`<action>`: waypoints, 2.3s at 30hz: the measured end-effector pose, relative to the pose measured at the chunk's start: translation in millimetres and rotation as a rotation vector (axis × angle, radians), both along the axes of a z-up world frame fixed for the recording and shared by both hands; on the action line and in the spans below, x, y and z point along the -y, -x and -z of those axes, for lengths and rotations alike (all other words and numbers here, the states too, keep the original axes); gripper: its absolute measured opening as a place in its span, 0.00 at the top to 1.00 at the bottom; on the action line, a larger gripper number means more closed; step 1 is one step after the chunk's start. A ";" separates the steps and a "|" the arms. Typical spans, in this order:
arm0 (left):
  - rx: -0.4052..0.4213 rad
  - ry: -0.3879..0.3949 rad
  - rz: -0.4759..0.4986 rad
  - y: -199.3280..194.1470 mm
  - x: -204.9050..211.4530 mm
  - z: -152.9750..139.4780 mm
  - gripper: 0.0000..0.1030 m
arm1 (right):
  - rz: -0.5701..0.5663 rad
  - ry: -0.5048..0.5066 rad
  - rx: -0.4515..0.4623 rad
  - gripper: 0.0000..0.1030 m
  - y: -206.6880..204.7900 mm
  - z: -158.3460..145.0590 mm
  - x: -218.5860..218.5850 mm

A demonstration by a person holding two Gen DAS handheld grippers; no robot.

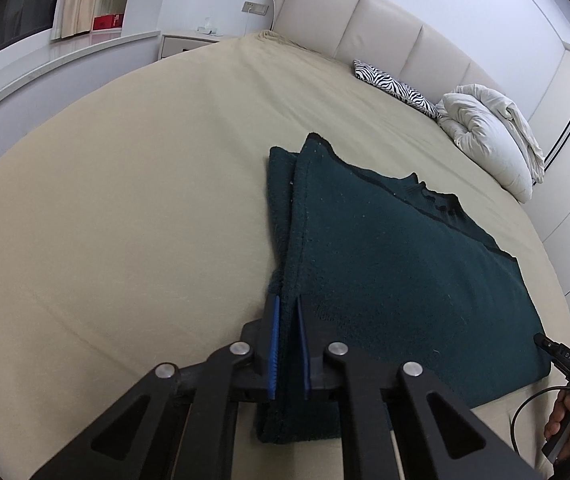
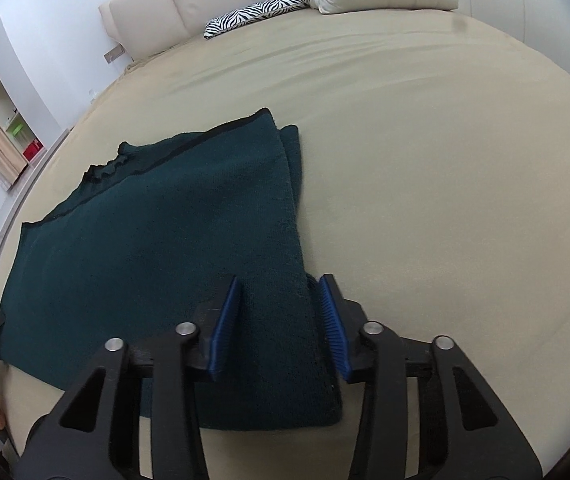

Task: Fold small clothes

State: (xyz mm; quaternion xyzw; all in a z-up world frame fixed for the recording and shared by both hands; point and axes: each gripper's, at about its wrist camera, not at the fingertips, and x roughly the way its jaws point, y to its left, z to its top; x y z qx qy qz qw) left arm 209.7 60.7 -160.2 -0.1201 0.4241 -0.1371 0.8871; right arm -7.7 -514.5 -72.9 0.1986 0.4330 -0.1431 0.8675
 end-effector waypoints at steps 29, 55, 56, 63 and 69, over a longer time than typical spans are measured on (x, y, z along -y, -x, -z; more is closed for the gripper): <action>-0.021 -0.035 -0.006 9.1 -0.3 12.6 0.90 | 0.032 -0.003 0.019 0.91 37.7 -2.9 6.8; 0.160 -0.081 0.001 10.6 13.8 -61.6 0.77 | 0.092 0.010 0.081 0.57 38.0 -52.8 18.7; 0.183 -0.095 0.020 2.2 26.1 -67.9 0.75 | 0.062 -0.004 0.117 0.51 30.6 -60.3 15.4; 0.211 -0.208 0.125 -62.3 108.0 -67.9 0.73 | -0.204 -0.287 0.223 0.45 -69.4 -62.2 -27.0; 0.144 -0.273 0.117 -118.3 133.0 -29.8 0.73 | -0.276 -0.553 0.218 0.45 -154.1 -22.5 -51.8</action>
